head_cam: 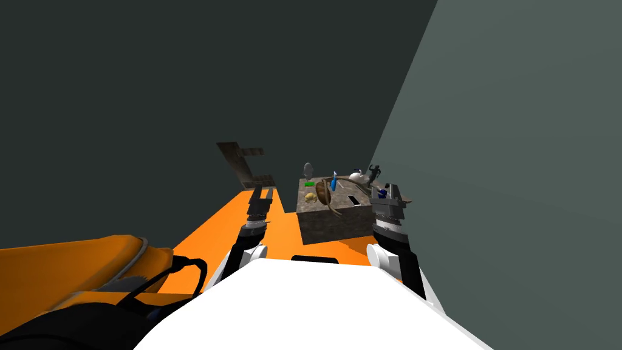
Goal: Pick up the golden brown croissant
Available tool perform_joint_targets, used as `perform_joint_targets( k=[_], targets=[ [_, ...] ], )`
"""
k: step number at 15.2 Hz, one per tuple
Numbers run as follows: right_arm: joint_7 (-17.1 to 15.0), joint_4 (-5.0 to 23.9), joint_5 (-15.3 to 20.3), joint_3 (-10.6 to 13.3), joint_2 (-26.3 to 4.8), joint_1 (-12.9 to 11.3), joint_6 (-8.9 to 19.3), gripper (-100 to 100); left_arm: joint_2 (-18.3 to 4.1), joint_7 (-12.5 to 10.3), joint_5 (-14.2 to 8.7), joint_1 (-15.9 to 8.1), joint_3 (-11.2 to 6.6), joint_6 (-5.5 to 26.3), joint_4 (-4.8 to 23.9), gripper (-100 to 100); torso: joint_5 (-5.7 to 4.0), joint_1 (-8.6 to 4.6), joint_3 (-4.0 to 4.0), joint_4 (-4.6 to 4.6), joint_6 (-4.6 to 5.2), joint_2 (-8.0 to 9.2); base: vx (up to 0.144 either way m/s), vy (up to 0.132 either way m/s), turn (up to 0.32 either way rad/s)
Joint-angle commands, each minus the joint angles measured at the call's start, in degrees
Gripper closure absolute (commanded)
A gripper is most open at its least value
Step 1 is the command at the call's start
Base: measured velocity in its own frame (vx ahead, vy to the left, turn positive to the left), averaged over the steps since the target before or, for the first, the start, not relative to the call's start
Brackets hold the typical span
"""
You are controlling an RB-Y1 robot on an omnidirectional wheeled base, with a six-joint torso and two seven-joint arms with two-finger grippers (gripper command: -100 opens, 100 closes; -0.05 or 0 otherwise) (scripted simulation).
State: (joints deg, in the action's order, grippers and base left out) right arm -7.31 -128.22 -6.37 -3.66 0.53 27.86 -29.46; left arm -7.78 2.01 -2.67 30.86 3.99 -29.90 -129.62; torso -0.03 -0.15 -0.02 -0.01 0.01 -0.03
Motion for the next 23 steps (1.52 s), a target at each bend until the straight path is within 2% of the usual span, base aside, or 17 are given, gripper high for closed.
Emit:
perform_joint_targets(
  k=[1,2,3,4,5,6,7,10,11,12,13,14,15,16,17,20,23],
  targets=[
    [0.00,0.00,0.00,0.00,0.00,0.00,0.00,0,-1.90,-0.19,0.18,-0.02,0.15,0.08,0.74,-100,0.00,0.00,0.00,0.00,0.00,0.00,0.006,-0.039,-0.037],
    [0.00,0.00,0.00,0.00,0.00,0.00,0.00,0,-3.87,-0.42,0.43,-0.05,0.38,0.24,1.71,-100,0.00,0.00,0.00,0.00,-0.01,0.00,0.009,-0.046,-0.045],
    [0.00,0.00,0.00,0.00,0.00,0.00,0.00,0,-4.21,-0.42,0.43,-0.05,0.38,0.24,1.71,-100,0.00,-0.02,0.00,0.00,0.00,0.00,0.010,-0.048,-0.040],
    [0.00,0.00,0.00,0.00,0.00,0.00,0.00,0,-6.20,-0.66,0.72,-0.07,0.63,0.43,2.79,-100,-0.01,-0.03,0.00,0.00,0.00,-0.01,0.013,-0.055,-0.063],
    [0.00,0.00,0.00,0.00,0.00,0.00,0.00,0,-6.60,-0.66,0.72,-0.07,0.63,0.43,2.79,-100,-0.01,-0.05,-0.01,0.00,0.00,-0.02,0.013,-0.051,-0.051],
    [0.00,0.00,0.00,0.00,0.00,0.00,0.00,0,-8.55,-0.93,1.03,-0.10,0.90,0.64,3.96,-100,-0.01,-0.05,-0.01,0.00,-0.01,-0.02,0.008,-0.057,-0.056],
    [0.00,0.00,0.00,0.00,0.00,0.00,0.00,0,-9.08,-0.93,1.03,-0.10,0.90,0.64,3.96,-100,-0.01,-0.07,-0.01,0.00,0.00,-0.01,0.008,-0.060,-0.053],
    [0.00,0.00,0.00,0.00,0.00,0.00,0.00,0,-13.13,-1.49,1.75,-0.14,1.53,1.13,6.57,-100,-0.03,-0.10,-0.03,-0.01,0.00,-0.05,0.022,-0.065,-0.065],
    [0.00,0.00,0.00,0.00,0.00,0.00,0.00,0,-14.24,-1.49,1.75,-0.14,1.53,1.13,6.57,-100,-0.02,-0.12,-0.03,-0.01,0.00,-0.06,0.024,-0.074,-0.055],
    [0.00,0.00,0.00,0.00,0.00,0.00,0.00,0,-15.65,-1.78,2.14,-0.17,1.87,1.40,7.99,-100,-0.03,-0.14,-0.04,-0.01,0.00,-0.07,0.023,-0.080,-0.077],
    [0.00,0.00,0.00,0.00,0.00,0.00,0.00,0,-16.92,-1.78,2.14,-0.17,1.87,1.40,7.99,-100,-0.03,-0.16,-0.04,-0.02,0.01,-0.07,0.015,-0.073,-0.070],
    [0.00,0.00,0.00,0.00,0.00,0.00,0.00,0,-18.25,-2.08,2.56,-0.19,2.23,1.69,9.48,-100,-0.04,-0.15,-0.03,-0.01,0.00,-0.05,0.020,-0.082,-0.100],
    [0.00,0.00,0.00,0.01,0.00,0.00,0.00,0,-19.54,-2.08,2.56,-0.19,2.23,1.69,9.48,-100,-0.04,-0.18,-0.03,-0.01,0.01,-0.06,0.019,-0.083,-0.067],
    [0.00,0.00,0.00,0.00,0.00,0.00,0.00,0,-19.66,-2.08,2.56,-0.19,2.23,1.69,9.48,-100,-0.04,-0.19,-0.03,-0.01,0.00,-0.05,0.011,-0.058,-0.004],
    [0.00,0.00,0.00,0.00,0.00,0.00,0.00,0,-21.73,-2.37,2.99,-0.22,2.60,2.01,11.04,-100,-0.04,-0.14,-0.02,-0.01,-0.01,-0.03,0.010,-0.064,-0.058],
    [0.00,0.00,0.00,0.00,0.00,0.00,0.00,0,-25.25,-2.67,3.45,-0.25,2.98,2.35,12.65,-100,-0.03,-0.15,-0.03,-0.01,0.01,-0.06,0.026,-0.077,-0.084],
    [0.00,0.00,0.00,0.00,0.00,0.00,0.00,0,-29.44,-3.24,4.41,-0.32,3.76,3.07,15.99,-100,-0.05,-0.21,-0.07,-0.03,0.00,-0.12,0.037,-0.089,-0.086]
  ],
)
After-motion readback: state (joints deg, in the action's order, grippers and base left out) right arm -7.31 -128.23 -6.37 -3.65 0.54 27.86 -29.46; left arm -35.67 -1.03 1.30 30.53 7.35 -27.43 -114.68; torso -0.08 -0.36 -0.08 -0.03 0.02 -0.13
